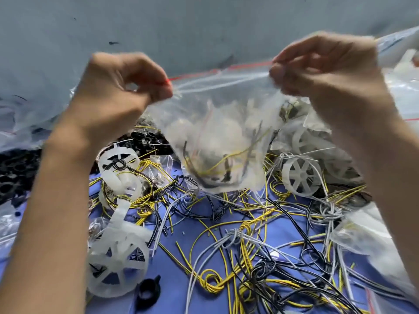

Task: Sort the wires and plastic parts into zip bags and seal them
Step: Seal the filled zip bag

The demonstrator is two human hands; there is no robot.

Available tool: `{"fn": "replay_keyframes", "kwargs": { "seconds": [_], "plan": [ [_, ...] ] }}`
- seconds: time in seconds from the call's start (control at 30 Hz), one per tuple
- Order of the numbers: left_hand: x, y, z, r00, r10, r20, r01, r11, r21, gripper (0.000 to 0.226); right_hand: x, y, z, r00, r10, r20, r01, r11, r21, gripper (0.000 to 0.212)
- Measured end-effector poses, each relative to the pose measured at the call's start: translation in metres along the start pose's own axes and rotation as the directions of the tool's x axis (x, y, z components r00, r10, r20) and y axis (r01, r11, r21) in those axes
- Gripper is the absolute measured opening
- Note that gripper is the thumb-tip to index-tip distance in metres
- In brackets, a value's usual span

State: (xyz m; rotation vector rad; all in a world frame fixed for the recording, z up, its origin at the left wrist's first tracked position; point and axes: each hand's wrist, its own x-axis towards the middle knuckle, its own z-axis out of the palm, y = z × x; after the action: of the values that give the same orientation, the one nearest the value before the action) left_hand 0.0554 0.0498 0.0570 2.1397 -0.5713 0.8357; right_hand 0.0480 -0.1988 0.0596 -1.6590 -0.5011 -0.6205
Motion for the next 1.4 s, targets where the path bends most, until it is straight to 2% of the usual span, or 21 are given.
{"fn": "replay_keyframes", "kwargs": {
  "seconds": [0.1,0.23,0.3,0.4,0.5,0.67,0.83,0.93,1.03,1.27,1.4],
  "plan": [
    [-0.005,-0.011,-0.002,0.994,-0.046,0.096,0.042,0.998,0.041,0.024,-0.002,0.005,0.000,0.992,0.109,0.069,-0.106,0.993,-0.047,0.013],
    [-0.005,-0.018,-0.012,0.973,-0.065,0.223,0.057,0.998,0.042,0.023,-0.001,0.004,-0.001,0.977,0.139,0.161,-0.112,0.980,-0.166,0.016],
    [-0.005,-0.019,-0.013,0.960,-0.061,0.274,0.049,0.998,0.051,0.029,-0.001,0.007,-0.002,0.977,0.138,0.163,-0.104,0.974,-0.203,0.017],
    [-0.005,-0.018,-0.012,0.964,-0.057,0.261,0.054,0.998,0.018,0.036,0.002,0.012,-0.001,0.990,0.098,0.098,-0.063,0.947,-0.314,0.025],
    [-0.004,-0.019,-0.008,0.975,-0.057,0.216,0.038,0.995,0.092,0.037,0.004,0.014,-0.002,0.991,0.079,0.106,-0.030,0.916,-0.401,0.028],
    [-0.005,-0.022,-0.007,0.971,-0.104,0.215,0.067,0.983,0.171,0.040,0.001,0.014,-0.003,0.941,0.182,0.286,-0.052,0.911,-0.410,0.003],
    [-0.004,-0.020,-0.010,0.947,-0.147,0.287,0.111,0.984,0.138,0.027,-0.001,0.012,0.000,0.945,0.113,0.306,0.058,0.865,-0.499,0.003],
    [-0.005,-0.018,-0.012,0.911,-0.167,0.377,0.141,0.985,0.096,0.025,-0.002,0.012,0.001,0.926,0.160,0.342,0.042,0.857,-0.513,0.012],
    [-0.007,-0.016,-0.014,0.887,-0.198,0.417,0.176,0.980,0.091,0.025,-0.003,0.012,0.003,0.891,0.185,0.415,0.060,0.857,-0.512,0.004],
    [-0.009,-0.011,-0.013,0.850,-0.236,0.472,0.229,0.971,0.074,0.019,-0.009,0.009,0.012,0.904,0.099,0.415,0.127,0.866,-0.484,0.004],
    [-0.009,-0.011,-0.013,0.821,-0.244,0.516,0.233,0.969,0.086,0.015,-0.010,0.010,0.014,0.889,0.140,0.437,0.138,0.827,-0.545,0.005]
  ]
}}
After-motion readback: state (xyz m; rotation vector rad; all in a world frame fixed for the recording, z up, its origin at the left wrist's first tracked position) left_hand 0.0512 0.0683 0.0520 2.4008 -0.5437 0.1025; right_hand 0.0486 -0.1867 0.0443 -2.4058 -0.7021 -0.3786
